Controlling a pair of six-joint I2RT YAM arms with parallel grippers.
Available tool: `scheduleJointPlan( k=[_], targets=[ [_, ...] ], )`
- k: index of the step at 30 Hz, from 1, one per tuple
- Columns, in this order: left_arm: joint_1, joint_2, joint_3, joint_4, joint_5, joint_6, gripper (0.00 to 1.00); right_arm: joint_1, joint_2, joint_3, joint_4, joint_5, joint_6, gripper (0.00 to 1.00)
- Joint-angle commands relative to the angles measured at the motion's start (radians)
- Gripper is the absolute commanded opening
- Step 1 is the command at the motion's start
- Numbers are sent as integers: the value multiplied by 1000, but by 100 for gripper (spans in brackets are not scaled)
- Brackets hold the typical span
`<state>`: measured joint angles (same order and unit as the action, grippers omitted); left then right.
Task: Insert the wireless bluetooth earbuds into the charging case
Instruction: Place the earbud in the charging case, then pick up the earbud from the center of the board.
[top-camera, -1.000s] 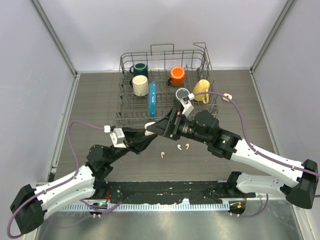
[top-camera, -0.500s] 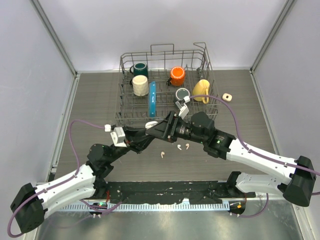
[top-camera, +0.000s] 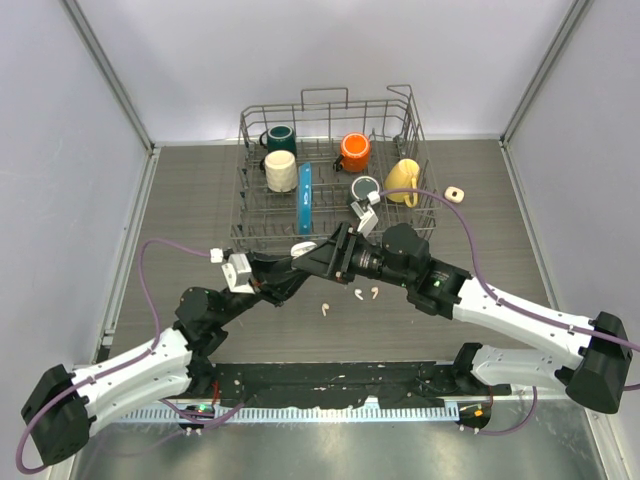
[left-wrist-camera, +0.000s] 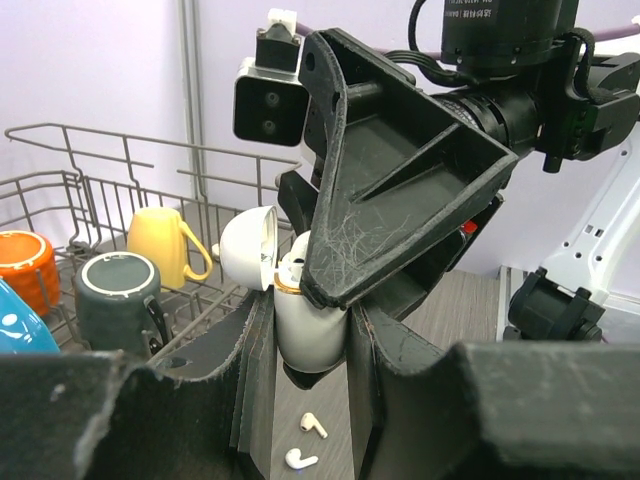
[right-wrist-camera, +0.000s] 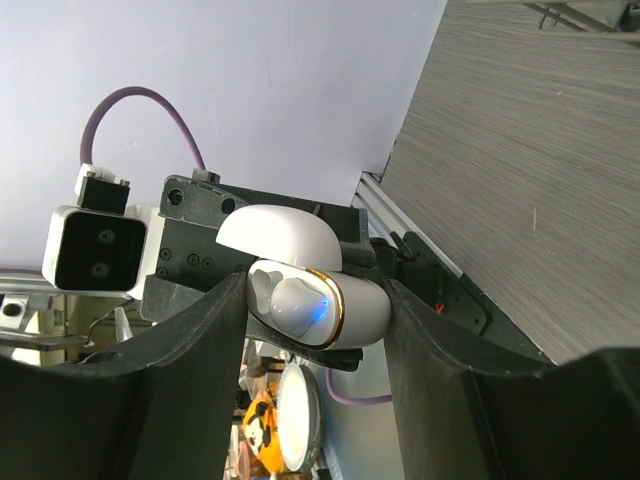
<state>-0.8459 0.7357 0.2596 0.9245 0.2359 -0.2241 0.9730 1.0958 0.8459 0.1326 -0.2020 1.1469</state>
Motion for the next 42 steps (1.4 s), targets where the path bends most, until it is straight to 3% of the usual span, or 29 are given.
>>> scheduleJointPlan(
  k=[1, 10, 13, 20, 24, 26, 32, 35, 39, 42],
  targets=[
    [2, 5, 35, 54, 11, 0, 0, 3, 9, 54, -39, -7, -88, 22],
    [4, 11, 30, 54, 19, -3, 0, 3, 24, 139, -197, 35, -220, 22],
    [2, 13, 27, 56, 19, -1, 0, 1, 26, 143, -200, 30, -231, 31],
    [4, -2, 3, 68, -12, -3, 0, 3, -4, 134, -197, 68, -245, 66],
    [2, -16, -8, 59, -23, -3, 0, 3, -34, 131, -199, 95, -263, 79],
    [2, -25, -19, 54, -35, -3, 0, 3, -65, 127, -199, 125, -268, 84],
    [2, -55, -40, 27, -66, 8, 0, 3, -158, 117, -208, 171, -311, 86],
    [2, -71, -55, 19, -92, 11, 0, 3, -204, 105, -252, 265, -325, 87],
    [4, -102, -53, -21, -93, 19, 0, 1, -275, 81, -394, 549, -281, 92],
    [2, -139, -51, -55, -98, 22, 0, -5, -229, 119, -653, 711, -236, 92]
  ],
)
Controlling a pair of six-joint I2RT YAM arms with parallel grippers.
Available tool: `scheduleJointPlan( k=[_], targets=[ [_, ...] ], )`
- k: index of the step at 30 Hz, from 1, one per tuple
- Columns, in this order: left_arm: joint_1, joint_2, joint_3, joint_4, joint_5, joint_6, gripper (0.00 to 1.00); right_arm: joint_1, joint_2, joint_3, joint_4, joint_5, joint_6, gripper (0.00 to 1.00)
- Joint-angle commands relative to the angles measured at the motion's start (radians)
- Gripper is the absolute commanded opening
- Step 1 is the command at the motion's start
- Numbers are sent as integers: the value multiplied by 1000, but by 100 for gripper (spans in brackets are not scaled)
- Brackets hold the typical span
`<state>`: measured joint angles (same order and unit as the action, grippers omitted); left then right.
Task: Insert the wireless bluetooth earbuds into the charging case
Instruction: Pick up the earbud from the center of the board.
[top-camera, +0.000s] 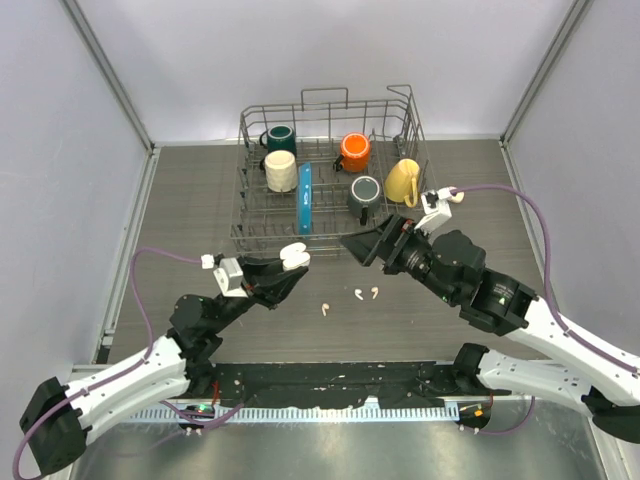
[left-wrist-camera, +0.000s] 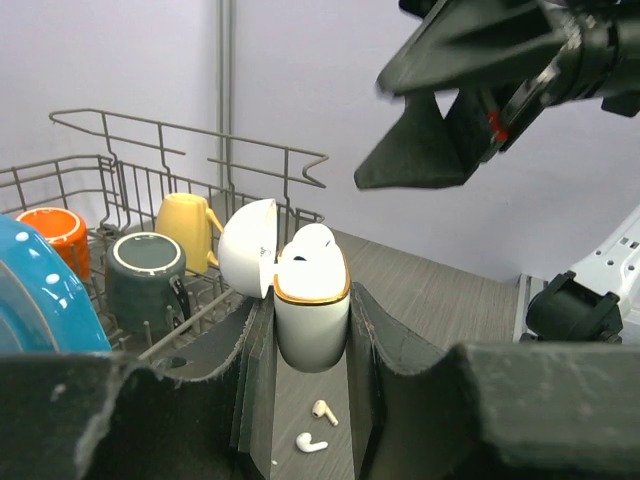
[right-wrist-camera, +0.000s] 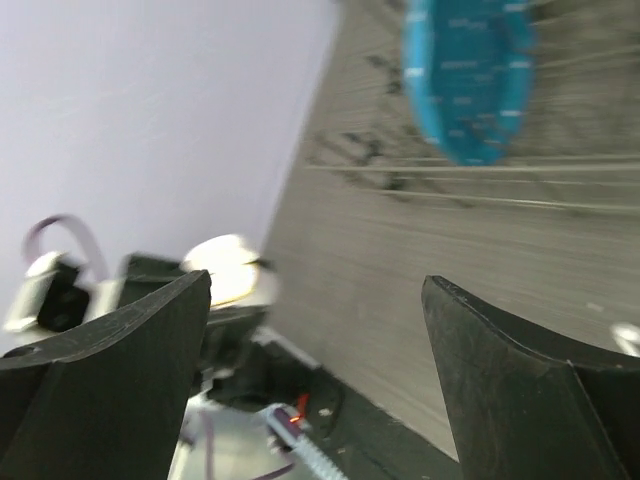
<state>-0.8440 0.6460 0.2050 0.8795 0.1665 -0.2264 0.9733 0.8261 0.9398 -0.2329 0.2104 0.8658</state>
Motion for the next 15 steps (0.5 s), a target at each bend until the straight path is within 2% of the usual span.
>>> scheduleJointPlan(
  k=[1, 3, 6, 9, 11, 13, 15],
  targets=[
    [0, -61, 4, -19, -30, 25, 0, -5, 63, 46, -339, 317, 41, 92],
    [0, -95, 2, -56, -39, 35, 0, -5, 144, 111, -476, 363, 47, 92],
    [0, -127, -3, -91, -54, 44, 0, -7, 205, 174, -580, 386, 67, 92],
    [2, -167, -12, -117, -67, 48, 0, -5, 164, 139, -537, 391, 71, 99],
    [0, -195, -10, -142, -65, 52, 0, -5, 113, 84, -484, 414, 117, 99],
    [0, -221, -12, -151, -67, 52, 0, -10, 55, -1, -369, 355, 99, 99],
    [2, -235, -15, -168, -70, 52, 0, -8, 44, -41, -355, 353, 139, 96]
  ],
)
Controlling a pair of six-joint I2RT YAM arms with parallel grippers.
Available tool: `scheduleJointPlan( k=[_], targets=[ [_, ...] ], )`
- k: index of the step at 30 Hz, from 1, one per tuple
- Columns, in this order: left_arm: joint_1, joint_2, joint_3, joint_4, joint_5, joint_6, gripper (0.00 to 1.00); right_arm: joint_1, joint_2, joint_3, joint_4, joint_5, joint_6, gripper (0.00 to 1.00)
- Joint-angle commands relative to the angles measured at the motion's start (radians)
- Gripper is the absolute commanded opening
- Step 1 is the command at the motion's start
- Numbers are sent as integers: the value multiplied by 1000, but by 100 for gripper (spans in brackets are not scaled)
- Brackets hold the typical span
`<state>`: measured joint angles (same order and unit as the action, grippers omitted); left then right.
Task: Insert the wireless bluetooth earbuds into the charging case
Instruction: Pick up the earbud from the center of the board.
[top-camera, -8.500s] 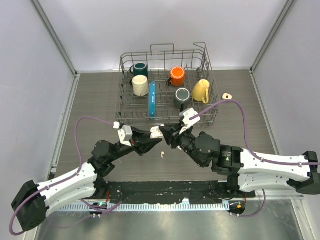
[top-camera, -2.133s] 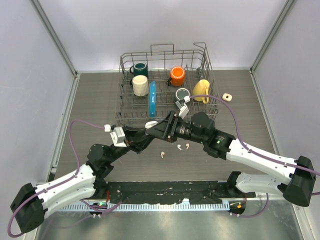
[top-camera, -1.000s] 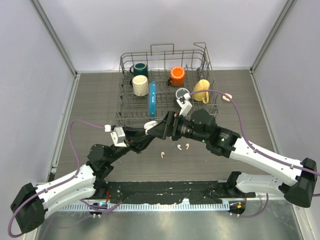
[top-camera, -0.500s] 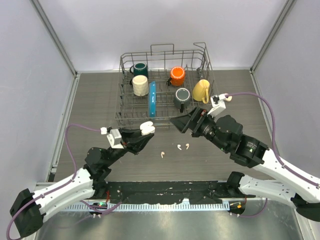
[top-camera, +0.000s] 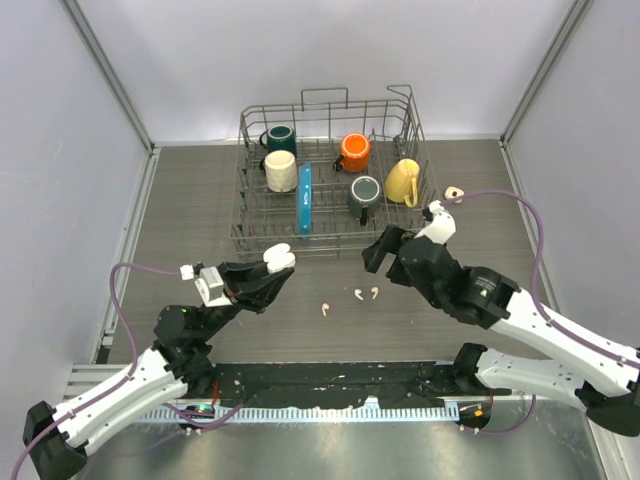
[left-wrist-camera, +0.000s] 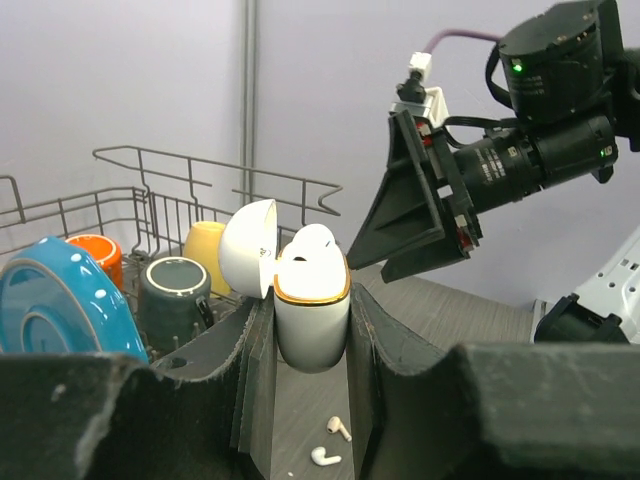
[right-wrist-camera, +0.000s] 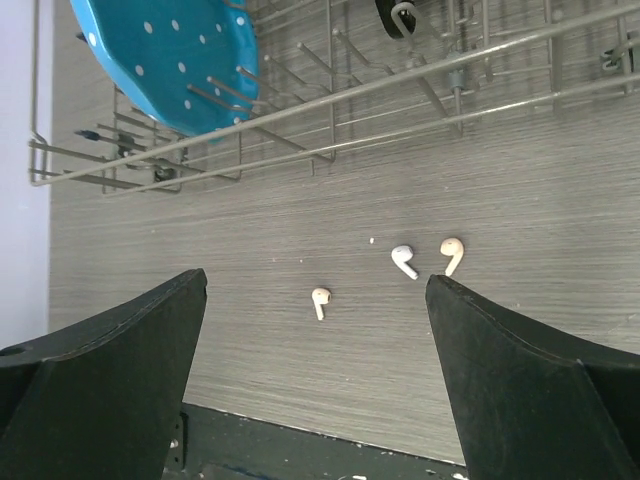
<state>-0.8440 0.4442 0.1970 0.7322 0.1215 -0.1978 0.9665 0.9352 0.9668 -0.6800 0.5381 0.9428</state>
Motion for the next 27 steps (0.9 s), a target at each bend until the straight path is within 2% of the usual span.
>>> scheduleJointPlan(
  k=[1, 6, 11, 12, 15, 21, 27],
  targets=[
    [0, -41, -5, -28, -28, 24, 0, -3, -62, -71, 83, 22, 65, 94],
    [0, -65, -4, -60, -37, 34, 0, -3, 57, -37, -9, 10, 57, 88],
    [0, -65, -10, -54, -34, 29, 0, -3, 214, -10, 19, -89, -21, 76],
    [0, -65, -11, -53, -34, 29, 0, -3, 252, -17, 40, -104, -44, 71],
    [2, -73, -10, -59, -48, 34, 0, -3, 304, -46, 107, -145, -107, 64],
    [0, -87, -11, -70, -49, 37, 0, -3, 356, -131, 264, -185, -228, 59],
    [0, -84, -11, -66, -48, 35, 0, -3, 410, -183, 345, -162, -305, 55]
  ],
)
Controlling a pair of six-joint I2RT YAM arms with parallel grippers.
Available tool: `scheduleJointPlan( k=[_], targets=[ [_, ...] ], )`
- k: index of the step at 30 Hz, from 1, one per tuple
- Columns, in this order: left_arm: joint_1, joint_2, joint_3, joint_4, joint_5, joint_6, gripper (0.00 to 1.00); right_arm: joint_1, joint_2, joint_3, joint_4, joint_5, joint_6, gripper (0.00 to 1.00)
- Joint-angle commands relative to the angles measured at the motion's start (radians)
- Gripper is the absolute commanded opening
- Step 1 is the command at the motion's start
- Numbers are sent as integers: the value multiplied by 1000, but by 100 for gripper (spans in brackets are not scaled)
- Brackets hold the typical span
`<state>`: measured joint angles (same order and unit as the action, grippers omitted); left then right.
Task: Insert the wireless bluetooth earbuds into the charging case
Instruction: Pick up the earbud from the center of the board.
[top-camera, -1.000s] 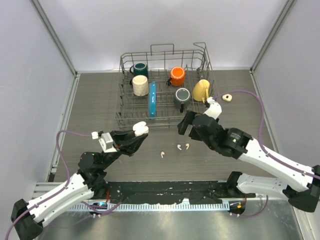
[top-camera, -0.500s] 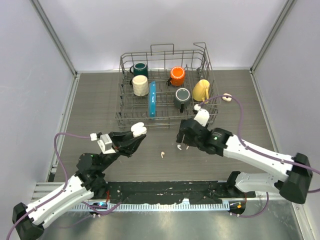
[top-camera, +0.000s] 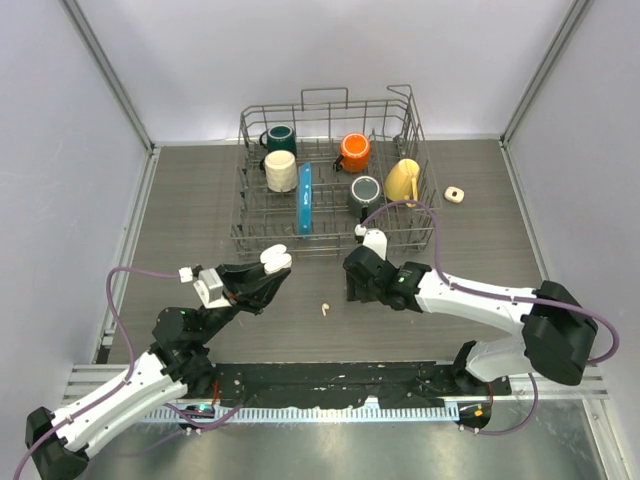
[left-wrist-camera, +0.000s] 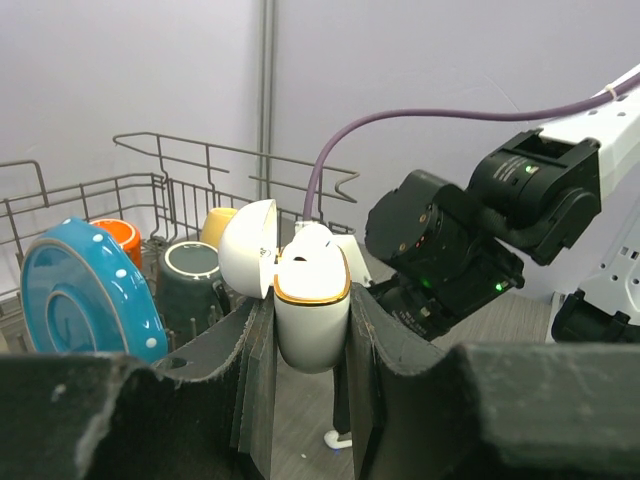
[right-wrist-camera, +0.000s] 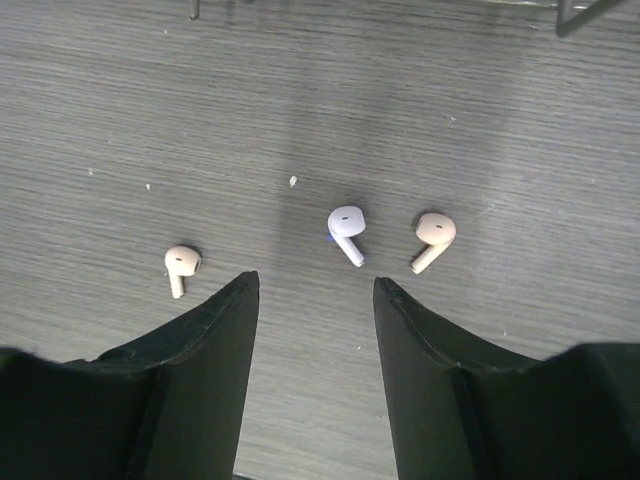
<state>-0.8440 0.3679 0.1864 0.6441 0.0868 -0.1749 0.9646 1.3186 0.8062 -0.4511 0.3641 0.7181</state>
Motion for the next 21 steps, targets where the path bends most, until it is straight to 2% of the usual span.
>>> scheduleJointPlan(
  k=[1, 5, 21],
  targets=[
    [2, -7, -1, 22, -13, 11, 0, -1, 34, -31, 133, 13, -86, 54],
    [0, -7, -1, 20, -13, 8, 0, -3, 59, -73, 230, 2, -111, 53],
    [0, -14, -4, 15, -18, 9, 0, -13, 169, -75, 281, 16, -158, 49]
  ],
)
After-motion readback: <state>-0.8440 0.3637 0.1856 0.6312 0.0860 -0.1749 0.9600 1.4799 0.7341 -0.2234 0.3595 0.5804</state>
